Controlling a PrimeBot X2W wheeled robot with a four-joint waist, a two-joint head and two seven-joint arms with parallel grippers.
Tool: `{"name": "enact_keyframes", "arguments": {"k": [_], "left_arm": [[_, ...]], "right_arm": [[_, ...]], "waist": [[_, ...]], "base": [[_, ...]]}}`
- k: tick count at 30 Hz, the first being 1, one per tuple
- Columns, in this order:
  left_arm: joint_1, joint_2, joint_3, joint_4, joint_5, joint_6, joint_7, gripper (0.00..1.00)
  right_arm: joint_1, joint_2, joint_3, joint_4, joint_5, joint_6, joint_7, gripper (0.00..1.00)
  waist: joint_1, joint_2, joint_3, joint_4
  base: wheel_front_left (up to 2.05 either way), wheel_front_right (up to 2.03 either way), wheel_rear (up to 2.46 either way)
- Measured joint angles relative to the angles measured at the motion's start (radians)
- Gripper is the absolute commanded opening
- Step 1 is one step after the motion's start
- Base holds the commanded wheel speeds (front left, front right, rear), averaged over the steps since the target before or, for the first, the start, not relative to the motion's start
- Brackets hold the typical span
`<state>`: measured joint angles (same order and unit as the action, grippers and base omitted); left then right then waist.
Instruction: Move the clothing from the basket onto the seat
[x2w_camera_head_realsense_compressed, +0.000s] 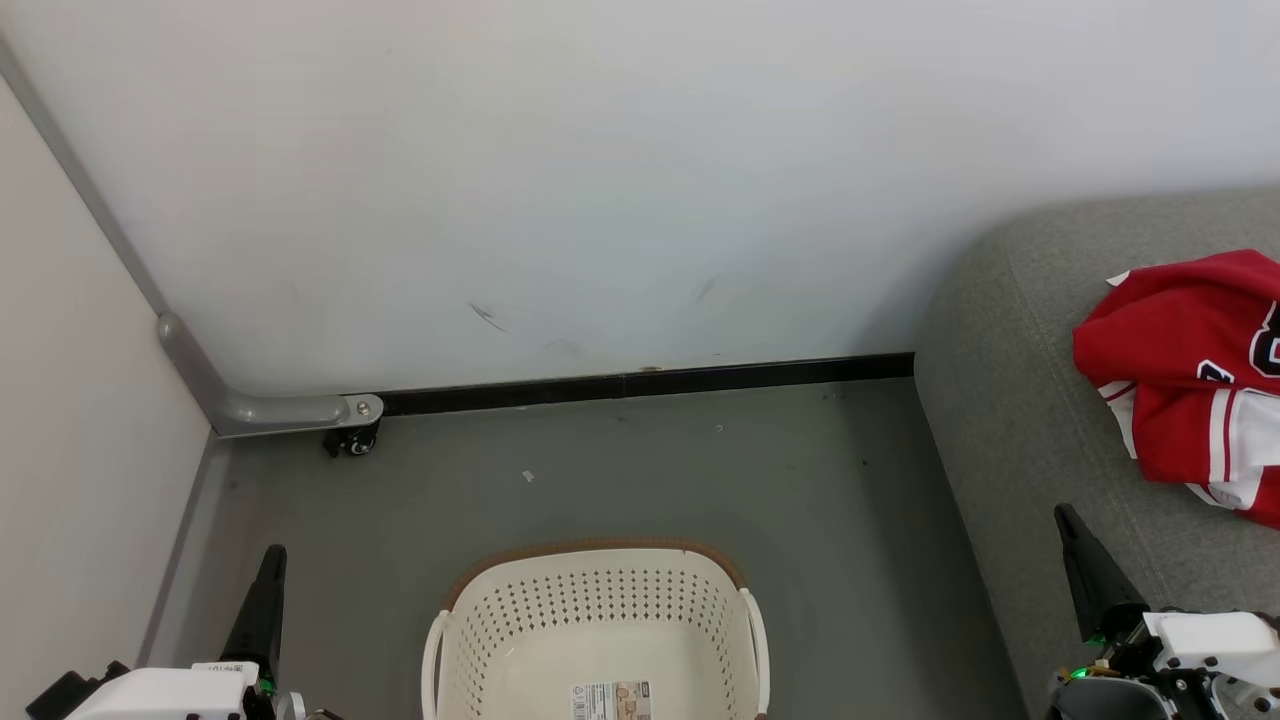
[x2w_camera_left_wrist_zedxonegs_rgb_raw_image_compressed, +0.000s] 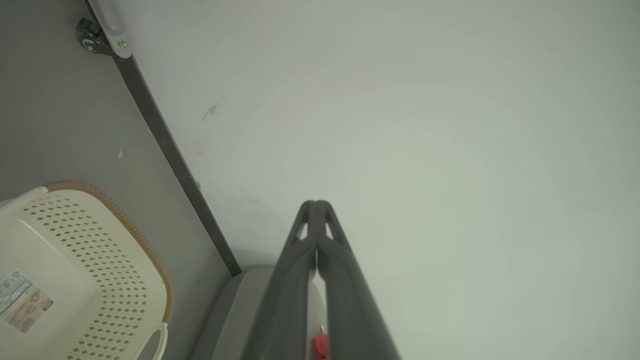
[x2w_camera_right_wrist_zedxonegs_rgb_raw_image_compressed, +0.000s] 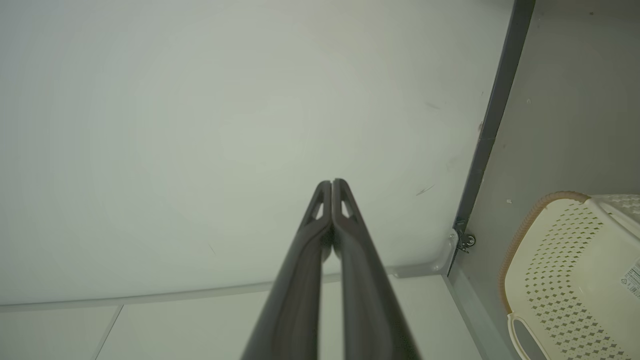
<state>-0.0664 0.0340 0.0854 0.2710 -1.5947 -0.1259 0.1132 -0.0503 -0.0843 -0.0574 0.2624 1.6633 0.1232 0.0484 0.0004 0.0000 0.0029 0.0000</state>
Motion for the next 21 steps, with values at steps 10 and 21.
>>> {"name": "enact_keyframes", "arguments": {"k": [10,21], "left_arm": [[0.000,0.000,0.000,0.000,0.000,0.000,0.000,0.00],[0.000,0.000,0.000,0.000,0.000,0.000,0.000,0.00]], "right_arm": [[0.000,0.000,-0.001,0.000,0.000,0.000,0.000,0.00],[0.000,0.000,-0.002,0.001,0.000,0.000,0.002,0.00]], "waist": [[0.0000,0.0000,0.000,0.000],[-0.0001,0.0000,0.000,0.000]], "base": [[0.00,0.00,0.00],[0.00,0.00,0.00]]}}
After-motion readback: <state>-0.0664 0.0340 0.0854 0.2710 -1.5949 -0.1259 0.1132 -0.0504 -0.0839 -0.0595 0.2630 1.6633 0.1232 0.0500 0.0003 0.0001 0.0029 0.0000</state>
